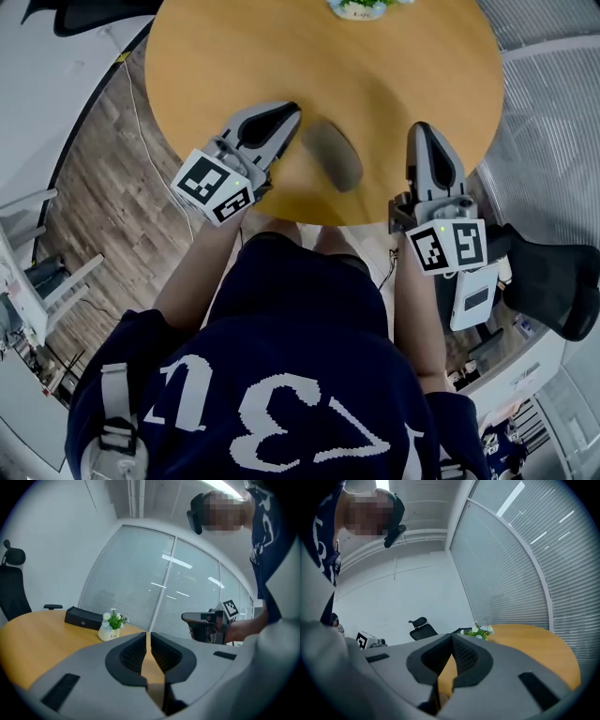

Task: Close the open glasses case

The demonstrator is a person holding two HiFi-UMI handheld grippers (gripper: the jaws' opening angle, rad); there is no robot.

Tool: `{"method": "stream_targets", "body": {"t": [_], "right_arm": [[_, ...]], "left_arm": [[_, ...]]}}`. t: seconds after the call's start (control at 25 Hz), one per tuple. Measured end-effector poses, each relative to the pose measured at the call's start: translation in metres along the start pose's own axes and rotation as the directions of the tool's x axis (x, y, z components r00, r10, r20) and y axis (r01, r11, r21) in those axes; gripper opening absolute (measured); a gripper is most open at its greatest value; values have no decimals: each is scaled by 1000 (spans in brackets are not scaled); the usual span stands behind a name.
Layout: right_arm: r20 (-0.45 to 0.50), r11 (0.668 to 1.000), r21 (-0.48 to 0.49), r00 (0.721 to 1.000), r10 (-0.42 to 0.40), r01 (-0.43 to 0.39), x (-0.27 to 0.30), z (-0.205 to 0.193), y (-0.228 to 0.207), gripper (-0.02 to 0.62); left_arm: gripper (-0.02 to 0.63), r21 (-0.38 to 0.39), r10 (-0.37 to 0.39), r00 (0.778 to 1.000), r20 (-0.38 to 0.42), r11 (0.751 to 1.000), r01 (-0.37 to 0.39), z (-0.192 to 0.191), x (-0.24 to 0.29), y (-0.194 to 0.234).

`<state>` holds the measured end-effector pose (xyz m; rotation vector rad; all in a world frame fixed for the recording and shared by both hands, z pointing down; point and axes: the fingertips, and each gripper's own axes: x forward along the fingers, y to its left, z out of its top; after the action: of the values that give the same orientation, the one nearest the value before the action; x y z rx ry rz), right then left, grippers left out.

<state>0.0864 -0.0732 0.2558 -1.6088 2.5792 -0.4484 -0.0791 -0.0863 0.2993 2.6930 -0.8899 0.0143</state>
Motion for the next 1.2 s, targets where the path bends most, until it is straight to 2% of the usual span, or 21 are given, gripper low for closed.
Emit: {"method": "stream_targets", "body": {"t": [0.04, 0.12, 0.24, 0.4, 0.52, 0.6, 0.64, 0.76, 0.84, 0.92, 1.0, 1.04, 1.08, 1.12, 1.2], "right_arm": [[-12, 1000, 6, 1000, -5, 5, -3, -7, -1, 23], [-37, 1000, 18, 999, -16, 17, -9, -21, -4, 23], [-68, 999, 41, 997, -32, 34, -18, -38, -10, 23], [-104, 997, 63, 994, -42, 49, -25, -58, -13, 23], [-118, 996, 72, 992, -38, 46, -30, -67, -13, 23], [-131, 997, 71, 991, -26, 35, -33, -73, -11, 23], [-140, 997, 72, 990, -21, 31, -34, -76, -10, 23], [-161, 996, 82, 987, -9, 23, -38, -84, -6, 23], [-168, 996, 88, 986, -1, 17, -39, -88, -4, 23], [-174, 996, 93, 985, 5, 12, -39, -91, -2, 23], [-177, 995, 97, 984, 7, 11, -40, -94, -2, 23], [-179, 995, 100, 984, 6, 12, -40, -95, -3, 23], [-180, 995, 101, 984, 5, 13, -40, -95, -3, 23], [-181, 995, 103, 984, 4, 14, -40, -95, -3, 23], [-182, 994, 104, 983, 3, 16, -41, -95, -4, 23]], "left_arm": [[30, 1, -30, 999, -29, 1000, 30, -10, 4, -4], [130, -2, -99, 990, -99, 995, 99, -31, 11, -13], [185, 10, -211, 952, -223, 976, 219, -64, 20, -30], [218, 58, -333, 861, -385, 922, 382, -103, 26, -51], [218, 87, -384, 785, -485, 873, 480, -123, 31, -63], [236, 158, -382, 736, -559, 823, 546, -133, 35, -72], [253, 198, -371, 709, -600, 790, 581, -139, 36, -76], [283, 291, -332, 618, -713, 661, 691, -159, 35, -87], [287, 326, -305, 566, -766, 574, 751, -170, 32, -91], [290, 346, -273, 528, -804, 507, 790, -179, 31, -90], [290, 352, -248, 503, -828, 468, 810, -186, 32, -88], [290, 352, -247, 502, -829, 466, 812, -186, 33, -88], [290, 351, -254, 510, -822, 480, 804, -185, 36, -88], [290, 348, -267, 528, -806, 508, 788, -183, 40, -89], [288, 309, -310, 562, -767, 590, 746, -176, 48, -92]]}}
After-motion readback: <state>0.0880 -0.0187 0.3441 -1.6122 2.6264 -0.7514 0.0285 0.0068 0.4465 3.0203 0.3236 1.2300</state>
